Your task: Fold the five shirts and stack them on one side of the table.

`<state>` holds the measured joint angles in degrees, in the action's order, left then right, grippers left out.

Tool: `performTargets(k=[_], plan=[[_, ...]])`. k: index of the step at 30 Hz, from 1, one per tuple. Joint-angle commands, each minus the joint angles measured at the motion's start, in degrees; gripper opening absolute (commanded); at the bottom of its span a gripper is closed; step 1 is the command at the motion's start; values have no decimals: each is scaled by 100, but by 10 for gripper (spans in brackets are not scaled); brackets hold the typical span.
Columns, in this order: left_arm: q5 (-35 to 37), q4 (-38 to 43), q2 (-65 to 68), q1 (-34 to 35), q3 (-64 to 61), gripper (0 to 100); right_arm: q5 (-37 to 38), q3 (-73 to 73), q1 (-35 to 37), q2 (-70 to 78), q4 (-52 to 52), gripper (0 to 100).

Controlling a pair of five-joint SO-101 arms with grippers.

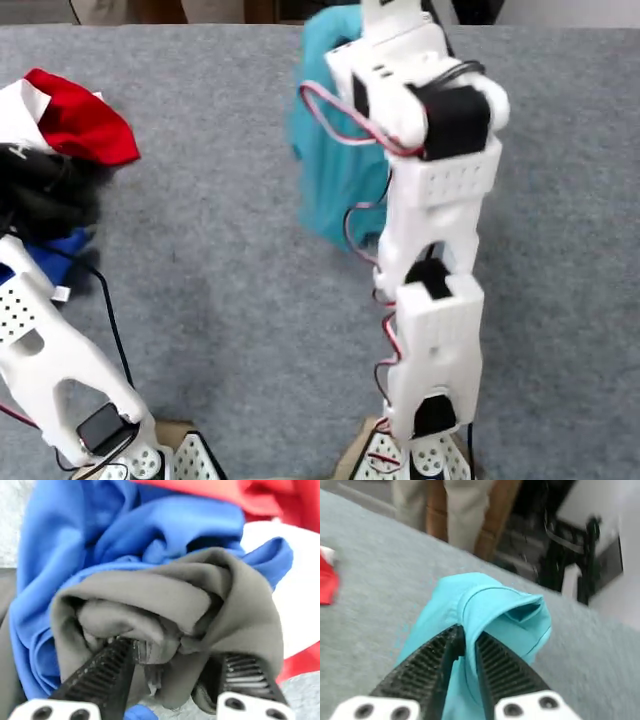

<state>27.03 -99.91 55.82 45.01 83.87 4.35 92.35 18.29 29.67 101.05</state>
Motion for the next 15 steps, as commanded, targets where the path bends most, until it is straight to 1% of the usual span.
performTargets(k=[1, 4, 7, 10, 13, 15], plan=[[70, -97, -163, 167, 686, 257, 62, 127, 418, -787, 105, 15], [70, -97, -347, 246, 826, 258, 62, 127, 558, -1042, 105, 15], [0, -97, -629, 229, 826, 259, 53, 127, 479, -1103, 114, 15], [-273, -97, -910, 70, 818, 257, 35, -57, 119, -1033, 114, 15], [-571, -105, -1165, -211, 818, 257, 26, -752, -215, -1007, 114, 15], [-941, -114, -1341, -448, 659, 257, 26, -1385, -418, -1007, 114, 15]])
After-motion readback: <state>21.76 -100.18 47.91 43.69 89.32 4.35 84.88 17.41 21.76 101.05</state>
